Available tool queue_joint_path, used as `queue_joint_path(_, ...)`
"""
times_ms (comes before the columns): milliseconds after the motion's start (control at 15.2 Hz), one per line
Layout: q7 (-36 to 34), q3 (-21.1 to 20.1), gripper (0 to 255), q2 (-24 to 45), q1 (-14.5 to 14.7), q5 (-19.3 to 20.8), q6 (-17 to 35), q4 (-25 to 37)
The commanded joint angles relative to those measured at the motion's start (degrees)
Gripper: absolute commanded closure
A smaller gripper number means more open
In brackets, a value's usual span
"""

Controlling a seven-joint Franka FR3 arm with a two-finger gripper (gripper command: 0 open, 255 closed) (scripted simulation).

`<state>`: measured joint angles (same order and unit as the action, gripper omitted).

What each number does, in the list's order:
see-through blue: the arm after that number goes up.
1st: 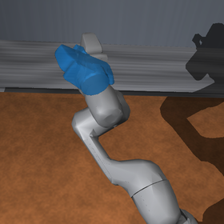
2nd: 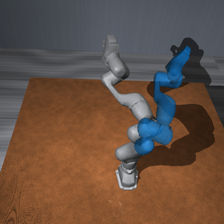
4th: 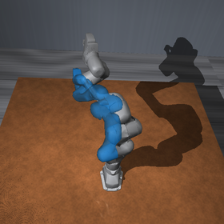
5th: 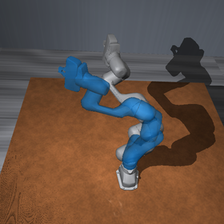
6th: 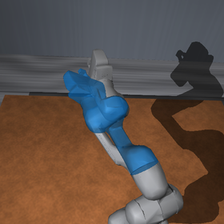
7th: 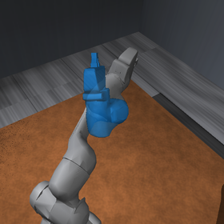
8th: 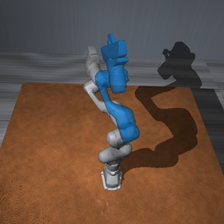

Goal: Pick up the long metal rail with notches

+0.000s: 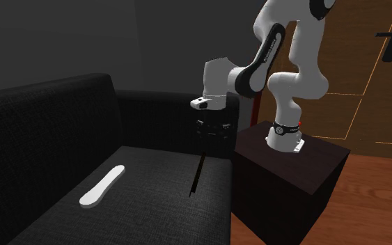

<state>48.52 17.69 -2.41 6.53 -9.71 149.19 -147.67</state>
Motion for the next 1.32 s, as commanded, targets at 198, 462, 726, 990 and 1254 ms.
queue_joint_path(198,16.0,-1.6,0,13.6,-0.8,-11.2,6.0,6.3)
queue_joint_path(462,24.8,-5.3,0,22.3,-4.2,-16.4,8.4,12.1)
queue_joint_path(726,27.0,-7.3,0,25.5,-5.7,-18.9,10.7,12.9)
queue_joint_path(990,28.8,-9.2,0,28.3,-7.2,-21.0,12.7,13.8)
queue_joint_path(1254,28.7,-9.2,255,28.3,-7.1,-21.0,12.8,13.7)
